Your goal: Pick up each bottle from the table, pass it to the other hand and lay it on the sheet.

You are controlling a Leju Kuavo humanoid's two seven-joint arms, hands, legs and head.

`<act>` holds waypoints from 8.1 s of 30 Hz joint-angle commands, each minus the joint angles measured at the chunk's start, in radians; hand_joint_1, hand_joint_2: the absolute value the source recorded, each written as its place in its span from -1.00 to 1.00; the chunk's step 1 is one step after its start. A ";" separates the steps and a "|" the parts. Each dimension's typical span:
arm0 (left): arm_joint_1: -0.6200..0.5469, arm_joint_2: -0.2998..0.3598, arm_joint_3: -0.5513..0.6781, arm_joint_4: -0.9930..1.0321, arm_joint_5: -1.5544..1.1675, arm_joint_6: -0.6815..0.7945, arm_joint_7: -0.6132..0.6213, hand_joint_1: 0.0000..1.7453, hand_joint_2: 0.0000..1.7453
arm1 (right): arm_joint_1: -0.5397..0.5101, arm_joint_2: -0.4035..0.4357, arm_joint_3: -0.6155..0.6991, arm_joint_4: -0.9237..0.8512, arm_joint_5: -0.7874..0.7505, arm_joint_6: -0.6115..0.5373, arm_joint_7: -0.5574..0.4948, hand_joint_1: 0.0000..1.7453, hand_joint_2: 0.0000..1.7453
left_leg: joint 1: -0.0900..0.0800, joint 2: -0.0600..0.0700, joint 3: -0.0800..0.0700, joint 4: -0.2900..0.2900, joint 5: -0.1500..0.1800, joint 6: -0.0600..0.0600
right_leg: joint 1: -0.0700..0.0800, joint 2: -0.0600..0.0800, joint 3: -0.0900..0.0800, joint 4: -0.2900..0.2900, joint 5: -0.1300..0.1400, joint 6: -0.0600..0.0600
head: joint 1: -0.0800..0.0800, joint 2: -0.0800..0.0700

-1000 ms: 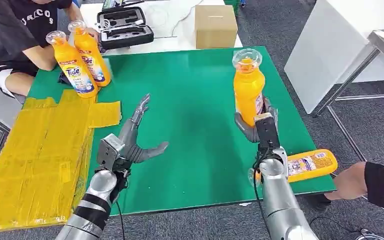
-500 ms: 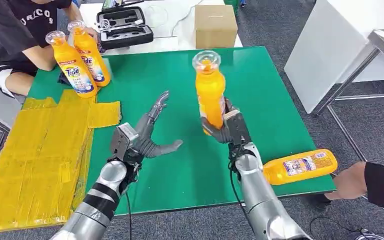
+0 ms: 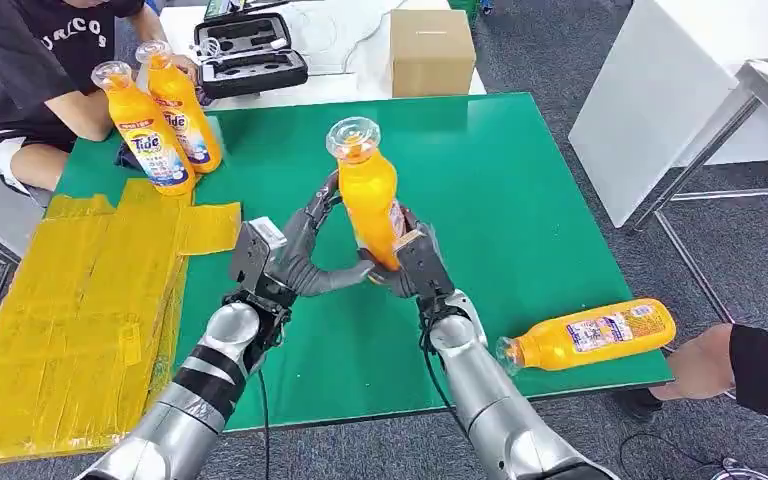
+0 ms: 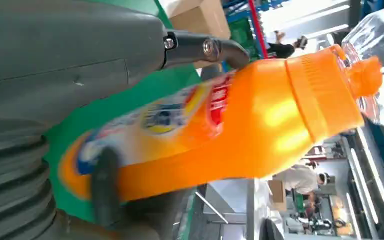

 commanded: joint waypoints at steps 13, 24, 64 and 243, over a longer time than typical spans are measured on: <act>-0.197 -0.003 0.006 0.321 0.147 -0.122 0.082 -1.00 1.00 | -0.063 0.069 0.185 0.253 0.041 -0.024 0.005 1.00 1.00 | 0.001 0.001 0.004 0.001 -0.002 -0.001 | 0.001 0.000 0.004 0.001 -0.002 -0.001 | 0.000 0.000; -0.173 0.009 0.023 0.299 0.224 -0.124 0.068 1.00 1.00 | -0.062 0.059 0.200 0.266 0.029 -0.045 -0.001 1.00 1.00 | 0.001 0.001 0.008 0.001 -0.004 -0.001 | 0.001 0.000 0.008 0.001 -0.004 -0.002 | 0.000 0.000; -0.115 0.238 0.130 0.092 -0.542 0.600 0.109 1.00 1.00 | 0.256 -0.113 0.123 -0.530 -0.160 0.075 0.032 -1.00 1.00 | 0.001 0.000 0.004 0.000 -0.002 -0.001 | 0.001 -0.001 0.004 0.000 -0.002 -0.002 | 0.000 0.000; 0.228 0.160 0.268 -0.120 -0.117 -0.036 -0.107 -1.00 1.00 | 0.737 -0.847 -0.498 -0.749 0.442 0.352 0.084 -1.00 1.00 | -0.002 -0.001 0.007 -0.001 -0.008 0.002 | -0.002 -0.002 0.007 -0.003 -0.004 0.002 | 0.000 0.000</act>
